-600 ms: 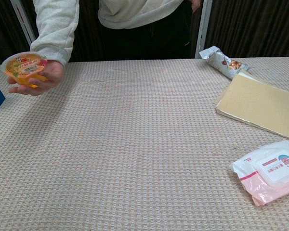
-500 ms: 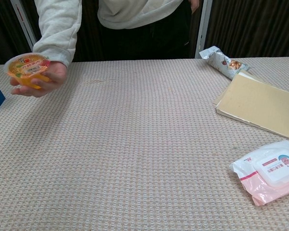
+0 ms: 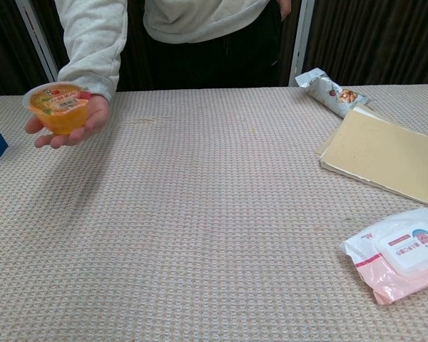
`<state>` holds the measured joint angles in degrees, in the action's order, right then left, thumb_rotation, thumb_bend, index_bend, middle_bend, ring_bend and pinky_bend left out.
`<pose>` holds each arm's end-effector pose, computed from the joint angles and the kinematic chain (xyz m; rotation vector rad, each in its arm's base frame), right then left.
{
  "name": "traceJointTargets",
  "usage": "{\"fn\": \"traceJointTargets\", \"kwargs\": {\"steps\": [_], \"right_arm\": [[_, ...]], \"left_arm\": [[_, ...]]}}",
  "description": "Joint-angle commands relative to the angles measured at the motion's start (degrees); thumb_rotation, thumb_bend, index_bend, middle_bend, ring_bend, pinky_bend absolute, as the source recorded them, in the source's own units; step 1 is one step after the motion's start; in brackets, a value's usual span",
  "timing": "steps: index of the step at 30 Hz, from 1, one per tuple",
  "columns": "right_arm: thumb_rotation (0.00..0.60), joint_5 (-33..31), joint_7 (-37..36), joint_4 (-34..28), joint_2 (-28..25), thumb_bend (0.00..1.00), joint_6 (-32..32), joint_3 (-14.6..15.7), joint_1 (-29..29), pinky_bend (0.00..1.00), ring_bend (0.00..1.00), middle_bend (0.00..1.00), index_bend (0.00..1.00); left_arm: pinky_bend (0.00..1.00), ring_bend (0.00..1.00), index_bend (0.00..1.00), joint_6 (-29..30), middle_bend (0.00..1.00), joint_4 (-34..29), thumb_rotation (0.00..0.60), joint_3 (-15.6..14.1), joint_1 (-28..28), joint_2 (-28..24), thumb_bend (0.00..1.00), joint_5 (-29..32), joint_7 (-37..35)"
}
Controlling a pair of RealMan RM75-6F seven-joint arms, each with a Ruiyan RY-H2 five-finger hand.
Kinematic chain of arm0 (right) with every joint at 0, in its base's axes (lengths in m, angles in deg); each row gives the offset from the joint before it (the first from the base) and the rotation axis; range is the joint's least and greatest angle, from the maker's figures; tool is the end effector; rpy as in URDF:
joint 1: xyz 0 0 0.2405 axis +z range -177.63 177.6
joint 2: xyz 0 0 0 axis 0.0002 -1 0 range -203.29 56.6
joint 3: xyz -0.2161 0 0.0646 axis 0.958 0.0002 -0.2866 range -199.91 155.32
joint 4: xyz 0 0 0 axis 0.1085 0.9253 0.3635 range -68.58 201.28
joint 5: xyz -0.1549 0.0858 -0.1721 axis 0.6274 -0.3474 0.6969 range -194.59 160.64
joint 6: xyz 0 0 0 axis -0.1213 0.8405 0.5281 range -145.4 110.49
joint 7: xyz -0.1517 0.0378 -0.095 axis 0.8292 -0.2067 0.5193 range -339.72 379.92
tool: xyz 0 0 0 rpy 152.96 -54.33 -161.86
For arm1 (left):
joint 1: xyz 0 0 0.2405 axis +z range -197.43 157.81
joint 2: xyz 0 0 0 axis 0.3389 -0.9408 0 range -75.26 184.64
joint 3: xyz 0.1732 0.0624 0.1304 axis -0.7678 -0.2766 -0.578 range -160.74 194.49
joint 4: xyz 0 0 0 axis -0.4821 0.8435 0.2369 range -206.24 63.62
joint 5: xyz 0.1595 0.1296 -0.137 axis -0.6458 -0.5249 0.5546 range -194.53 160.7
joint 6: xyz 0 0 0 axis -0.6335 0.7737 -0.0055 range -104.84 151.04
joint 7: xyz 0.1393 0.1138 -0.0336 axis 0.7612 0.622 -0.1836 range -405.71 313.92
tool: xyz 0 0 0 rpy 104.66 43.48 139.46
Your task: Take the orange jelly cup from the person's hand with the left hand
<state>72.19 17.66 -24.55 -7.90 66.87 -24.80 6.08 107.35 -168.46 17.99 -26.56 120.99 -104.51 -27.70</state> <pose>-0.2883 -0.2252 0.1000 1.4420 -0.9135 0.9689 -0.2641 0.2196 0.0823 -1.5237 -0.7435 -0.7756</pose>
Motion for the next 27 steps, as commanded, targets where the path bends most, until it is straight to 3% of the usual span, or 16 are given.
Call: {"fn": "traceJointTargets", "kwargs": {"steps": [1, 7, 11, 15, 17, 27], "right_arm": [[0.6, 0.0, 0.2, 0.0, 0.1, 0.12, -0.1, 0.0, 0.1, 0.0, 0.0, 0.0, 0.09], [0.6, -0.2, -0.1, 0.0, 0.0, 0.12, -0.5, 0.0, 0.2, 0.0, 0.0, 0.0, 0.09], [0.6, 0.0, -0.2, 0.0, -0.1, 0.12, -0.4, 0.1, 0.2, 0.0, 0.0, 0.0, 0.09], [0.6, 0.2, -0.2, -0.1, -0.1, 0.12, -0.6, 0.2, 0.3, 0.0, 0.0, 0.0, 0.09], [0.6, 0.1, -0.3, -0.1, -0.1, 0.12, -0.7, 0.2, 0.3, 0.0, 0.0, 0.0, 0.09], [0.6, -0.3, -1.2, -0.1, -0.6, 0.12, -1.1, 0.2, 0.3, 0.0, 0.0, 0.0, 0.09]], "left_arm": [[0.0, 0.0, 0.0, -1.0, 0.0, -1.0, 0.6, 0.4, -0.7, -0.7, 0.02, 0.4, -0.6], [0.0, 0.0, 0.0, -4.6, 0.0, -6.2, 0.6, 3.1, -4.1, -4.1, 0.04, 2.3, 2.0], [0.0, 0.0, 0.0, -10.9, 0.0, -11.7, 0.6, 6.2, -8.4, -7.4, 0.04, 8.0, 6.5], [0.0, 0.0, 0.0, -21.9, 0.0, -18.0, 0.6, 11.2, -16.2, -11.3, 0.04, 22.9, 11.2], [0.0, 0.0, 0.0, -24.3, 0.0, -18.3, 0.6, 12.7, -19.6, -11.8, 0.04, 28.7, 14.8], [0.04, 0.0, 0.03, -26.2, 0.0, -14.3, 0.6, 16.1, -36.3, -6.2, 0.04, 56.0, 30.3]]}}
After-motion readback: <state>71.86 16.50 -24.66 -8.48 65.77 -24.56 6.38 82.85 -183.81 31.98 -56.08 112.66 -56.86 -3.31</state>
